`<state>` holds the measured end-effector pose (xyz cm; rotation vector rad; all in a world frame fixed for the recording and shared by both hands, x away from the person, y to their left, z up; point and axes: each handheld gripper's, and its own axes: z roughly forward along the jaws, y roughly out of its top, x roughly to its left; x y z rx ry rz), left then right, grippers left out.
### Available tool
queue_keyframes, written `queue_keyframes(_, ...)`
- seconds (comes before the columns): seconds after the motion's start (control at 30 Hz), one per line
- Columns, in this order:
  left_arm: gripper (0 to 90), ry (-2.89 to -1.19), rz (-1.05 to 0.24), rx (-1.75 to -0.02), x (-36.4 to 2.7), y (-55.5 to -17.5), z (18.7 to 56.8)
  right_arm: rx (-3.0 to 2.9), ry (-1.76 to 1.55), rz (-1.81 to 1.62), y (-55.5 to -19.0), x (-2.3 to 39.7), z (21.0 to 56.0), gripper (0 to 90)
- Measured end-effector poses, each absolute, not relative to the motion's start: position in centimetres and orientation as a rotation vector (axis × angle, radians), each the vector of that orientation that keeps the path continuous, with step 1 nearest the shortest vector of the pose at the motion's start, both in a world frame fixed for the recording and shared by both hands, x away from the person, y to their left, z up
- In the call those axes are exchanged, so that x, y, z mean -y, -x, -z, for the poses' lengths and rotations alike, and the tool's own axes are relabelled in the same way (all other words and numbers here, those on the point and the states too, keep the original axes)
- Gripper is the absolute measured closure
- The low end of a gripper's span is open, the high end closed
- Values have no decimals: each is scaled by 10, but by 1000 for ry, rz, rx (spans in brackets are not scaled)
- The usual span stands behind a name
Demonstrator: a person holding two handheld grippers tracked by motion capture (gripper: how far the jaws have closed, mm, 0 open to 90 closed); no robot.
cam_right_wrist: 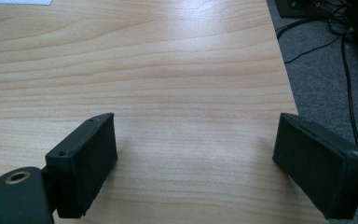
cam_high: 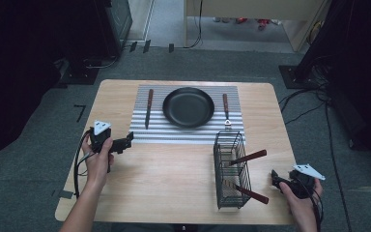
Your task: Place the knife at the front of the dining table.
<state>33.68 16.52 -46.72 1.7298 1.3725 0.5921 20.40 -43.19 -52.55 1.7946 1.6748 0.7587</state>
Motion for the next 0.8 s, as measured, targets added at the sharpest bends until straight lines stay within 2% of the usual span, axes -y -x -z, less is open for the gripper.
queue_keyframes(0.1, 9, -1733, -630, -1392, -175, -325, 471, -1675, -1795, -759, -204, 432, 525, 129)
queue_keyframes(0.43, 0, -1750, -627, -1475, -197, -291, 498, -1673, -1796, -757, -204, 432, 525, 129)
queue_keyframes(0.8, 0, -1868, -615, -1498, -182, -284, 518, -1671, -1798, -756, -204, 432, 526, 126)
